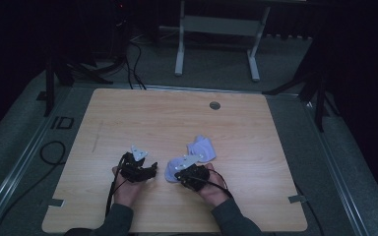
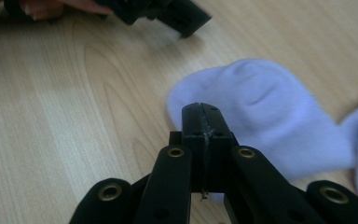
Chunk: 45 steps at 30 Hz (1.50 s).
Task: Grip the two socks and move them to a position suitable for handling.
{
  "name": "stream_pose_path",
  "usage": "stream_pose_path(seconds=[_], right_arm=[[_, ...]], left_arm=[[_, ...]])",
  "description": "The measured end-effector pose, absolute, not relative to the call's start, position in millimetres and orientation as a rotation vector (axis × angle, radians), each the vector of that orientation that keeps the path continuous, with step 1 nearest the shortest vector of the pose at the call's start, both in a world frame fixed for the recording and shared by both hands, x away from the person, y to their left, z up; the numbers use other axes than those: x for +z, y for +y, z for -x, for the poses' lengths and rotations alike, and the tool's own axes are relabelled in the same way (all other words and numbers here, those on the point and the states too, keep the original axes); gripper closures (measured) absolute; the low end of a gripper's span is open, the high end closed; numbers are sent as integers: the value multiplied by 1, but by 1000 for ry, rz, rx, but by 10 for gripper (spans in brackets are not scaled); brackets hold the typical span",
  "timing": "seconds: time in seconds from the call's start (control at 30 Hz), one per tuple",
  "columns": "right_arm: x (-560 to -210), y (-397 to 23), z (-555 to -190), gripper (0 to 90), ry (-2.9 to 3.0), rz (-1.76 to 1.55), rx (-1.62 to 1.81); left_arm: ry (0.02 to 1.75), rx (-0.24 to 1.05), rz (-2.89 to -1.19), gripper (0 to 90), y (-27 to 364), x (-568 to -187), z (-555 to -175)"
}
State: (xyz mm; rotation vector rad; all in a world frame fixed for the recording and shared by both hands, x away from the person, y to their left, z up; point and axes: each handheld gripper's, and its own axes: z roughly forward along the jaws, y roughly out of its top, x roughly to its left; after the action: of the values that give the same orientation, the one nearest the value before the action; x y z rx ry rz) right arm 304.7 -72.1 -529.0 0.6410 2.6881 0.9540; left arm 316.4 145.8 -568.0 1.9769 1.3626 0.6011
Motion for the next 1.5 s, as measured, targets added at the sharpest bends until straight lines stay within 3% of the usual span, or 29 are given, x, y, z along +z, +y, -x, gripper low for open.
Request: stream_pose_path(seconds=[0.6,0.87,1.27,1.5], right_arm=[[-540,-106,-312,892,2649,-772,803],[-522,-75,-305,874,2655,-634,870],[-542,-60,-326,811,2707,-744,757],[-540,-63,-336,887,2732,-884,798]], left_arm=[[1360,601,-1982,308,146,-568,-316],[1361,600,-1980,307,146,-568,-317],[1358,600,-1983,307,146,-568,-317],[1360,601,-1982,307,146,-568,-317]])
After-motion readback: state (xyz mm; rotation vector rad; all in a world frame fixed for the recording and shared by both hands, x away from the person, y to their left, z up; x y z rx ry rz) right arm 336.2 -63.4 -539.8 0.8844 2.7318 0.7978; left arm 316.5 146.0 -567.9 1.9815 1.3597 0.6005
